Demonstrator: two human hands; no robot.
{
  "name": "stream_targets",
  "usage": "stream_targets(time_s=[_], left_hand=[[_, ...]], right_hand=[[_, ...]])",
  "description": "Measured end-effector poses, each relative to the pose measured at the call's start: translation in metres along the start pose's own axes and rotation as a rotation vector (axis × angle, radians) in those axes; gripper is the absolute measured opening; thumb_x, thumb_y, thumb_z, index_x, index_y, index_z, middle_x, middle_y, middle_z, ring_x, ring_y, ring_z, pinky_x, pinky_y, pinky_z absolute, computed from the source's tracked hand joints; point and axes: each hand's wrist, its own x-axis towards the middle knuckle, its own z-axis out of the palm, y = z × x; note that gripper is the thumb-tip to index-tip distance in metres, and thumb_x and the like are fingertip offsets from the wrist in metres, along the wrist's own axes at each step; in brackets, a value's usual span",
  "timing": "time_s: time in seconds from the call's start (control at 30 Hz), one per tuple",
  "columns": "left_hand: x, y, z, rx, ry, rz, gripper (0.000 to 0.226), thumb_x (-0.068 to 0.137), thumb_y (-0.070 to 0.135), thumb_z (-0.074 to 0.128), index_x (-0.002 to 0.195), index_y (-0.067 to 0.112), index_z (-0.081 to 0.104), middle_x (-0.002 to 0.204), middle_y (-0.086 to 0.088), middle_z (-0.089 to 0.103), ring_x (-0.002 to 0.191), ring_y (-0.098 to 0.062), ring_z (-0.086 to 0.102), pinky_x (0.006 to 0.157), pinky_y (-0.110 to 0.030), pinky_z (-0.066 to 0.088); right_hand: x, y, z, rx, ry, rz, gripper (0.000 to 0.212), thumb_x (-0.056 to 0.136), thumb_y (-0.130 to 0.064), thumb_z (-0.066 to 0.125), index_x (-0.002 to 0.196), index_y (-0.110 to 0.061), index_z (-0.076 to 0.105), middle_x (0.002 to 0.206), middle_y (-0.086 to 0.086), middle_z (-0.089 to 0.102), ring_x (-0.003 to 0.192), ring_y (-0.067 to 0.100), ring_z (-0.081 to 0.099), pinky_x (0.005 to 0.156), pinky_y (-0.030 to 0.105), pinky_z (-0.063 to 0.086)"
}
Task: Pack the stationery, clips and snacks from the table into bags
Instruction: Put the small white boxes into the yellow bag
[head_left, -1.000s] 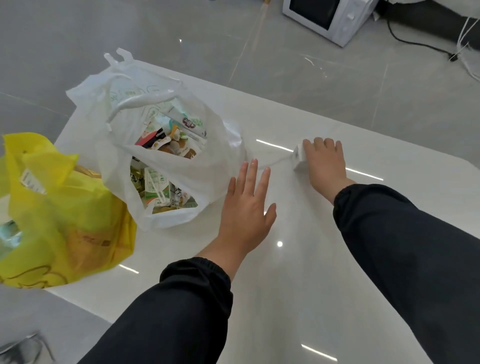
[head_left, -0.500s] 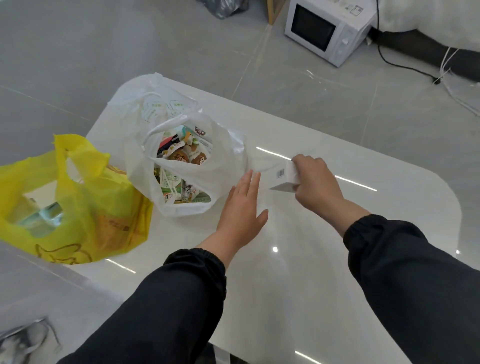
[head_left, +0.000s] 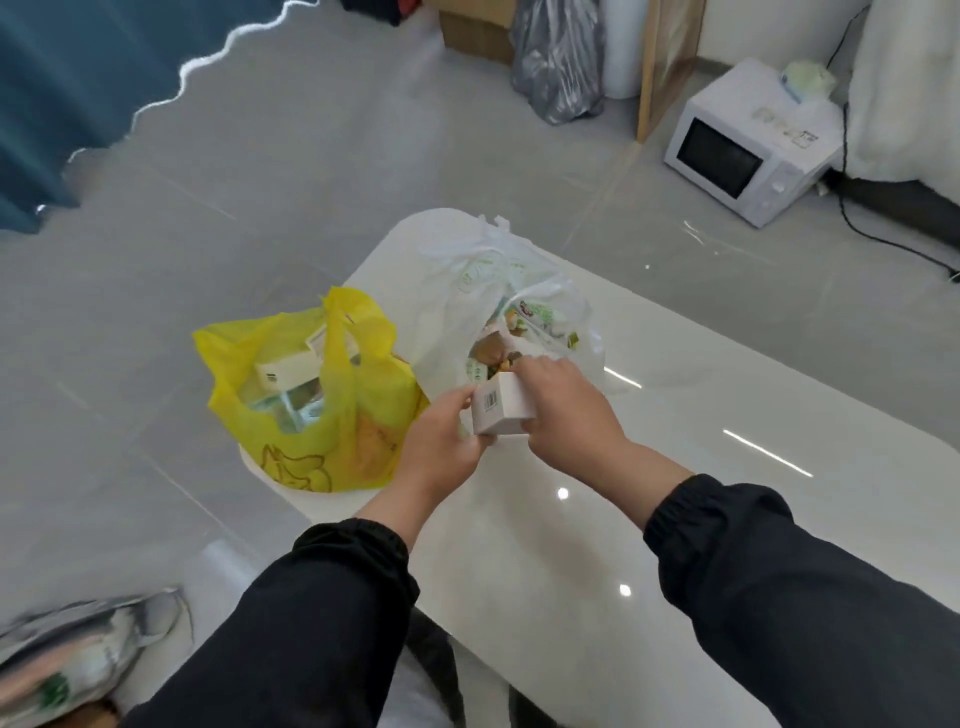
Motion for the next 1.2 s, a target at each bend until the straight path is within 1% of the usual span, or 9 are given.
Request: stream_targets(time_s=[0.13,0.33,0.53,0.67,0.8,0.97,1.03,1.1,1.2], left_hand=[[-0.001,-0.052,-0.059,0.067,0.023,-0.043,0.043,0.078,0.021,0.075,0.119,0.016,0.06,0.114,0.001,0.064,0.106,-0.018,0.057,0.072,-0.019,0.032],[0.013,-0.141,-0.141,0.121,0.03,-0.08,0.048,0.08,0.024,0.073,0.124,0.02,0.058,0.121,0.003,0.062,0.111,-0.017,0.056,0.082,-0.027,0.041],[0.053,-0.228,-0.201,0.116,0.165,-0.312,0.063,0.085,0.019,0.067,0.142,0.013,0.04,0.145,-0.006,0.042,0.134,-0.024,0.034,0.107,-0.031,0.027],[0.082,-0.264,-0.213,-0.042,0.155,-0.569,0.084,0.085,0.024,0.068,0.15,0.015,0.016,0.155,-0.007,0.022,0.141,-0.027,0.021,0.112,-0.038,0.024],[0.102,-0.288,-0.212,-0.185,0.122,-0.683,0.088,0.069,0.038,0.075,0.142,0.025,0.028,0.141,-0.004,0.042,0.129,-0.031,0.041,0.102,-0.048,0.04],[0.118,-0.297,-0.211,-0.404,0.125,-0.816,0.093,0.079,0.014,0.07,0.15,0.017,0.01,0.146,-0.01,0.036,0.13,-0.032,0.041,0.104,-0.042,0.039],[0.126,-0.301,-0.21,-0.55,0.174,-0.875,0.096,0.079,0.014,0.073,0.149,0.015,0.008,0.146,-0.012,0.038,0.128,-0.032,0.044,0.104,-0.046,0.04],[0.132,-0.303,-0.21,-0.688,0.21,-0.948,0.095,0.075,0.017,0.077,0.146,0.013,0.015,0.141,-0.014,0.042,0.123,-0.033,0.048,0.101,-0.051,0.043],[0.138,-0.3,-0.215,-0.745,0.27,-0.948,0.06,0.075,0.009,0.076,0.126,0.007,0.046,0.121,-0.013,0.059,0.104,-0.03,0.06,0.089,-0.044,0.051]], right_hand=[[0.036,-0.059,0.03,-0.067,-0.036,-0.076,0.038,0.079,-0.013,0.064,0.112,-0.017,0.046,0.11,0.001,0.051,0.103,0.023,0.045,0.071,0.038,0.045],[0.098,-0.147,0.074,-0.024,-0.124,-0.091,0.034,0.083,-0.018,0.061,0.112,-0.014,0.045,0.109,0.005,0.054,0.1,0.029,0.053,0.065,0.035,0.038],[0.171,-0.205,0.111,0.338,-0.031,0.272,0.04,0.082,-0.027,0.064,0.115,-0.013,0.046,0.112,0.005,0.062,0.101,0.028,0.059,0.072,0.031,0.043],[0.216,-0.226,0.146,0.316,-0.038,0.413,0.042,0.085,-0.026,0.058,0.116,-0.006,0.037,0.1,0.01,0.06,0.091,0.033,0.06,0.071,0.037,0.049],[0.232,-0.225,0.182,0.265,-0.091,0.459,0.051,0.089,-0.037,0.056,0.125,-0.006,0.035,0.113,0.013,0.056,0.101,0.035,0.059,0.083,0.043,0.05],[0.229,-0.209,0.194,0.093,-0.218,0.347,0.044,0.091,-0.033,0.058,0.123,-0.007,0.044,0.117,0.011,0.054,0.098,0.027,0.056,0.069,0.03,0.04],[0.228,-0.2,0.187,0.026,-0.123,0.285,0.039,0.09,-0.031,0.058,0.121,-0.008,0.049,0.117,0.009,0.054,0.101,0.027,0.054,0.073,0.032,0.043],[0.23,-0.193,0.18,-0.089,0.098,0.238,0.042,0.087,-0.029,0.061,0.121,-0.007,0.051,0.118,0.011,0.051,0.108,0.03,0.05,0.083,0.037,0.044],[0.245,-0.187,0.173,0.008,0.189,0.486,0.066,0.081,-0.034,0.069,0.133,-0.004,0.041,0.129,0.013,0.047,0.119,0.033,0.044,0.098,0.042,0.039]])
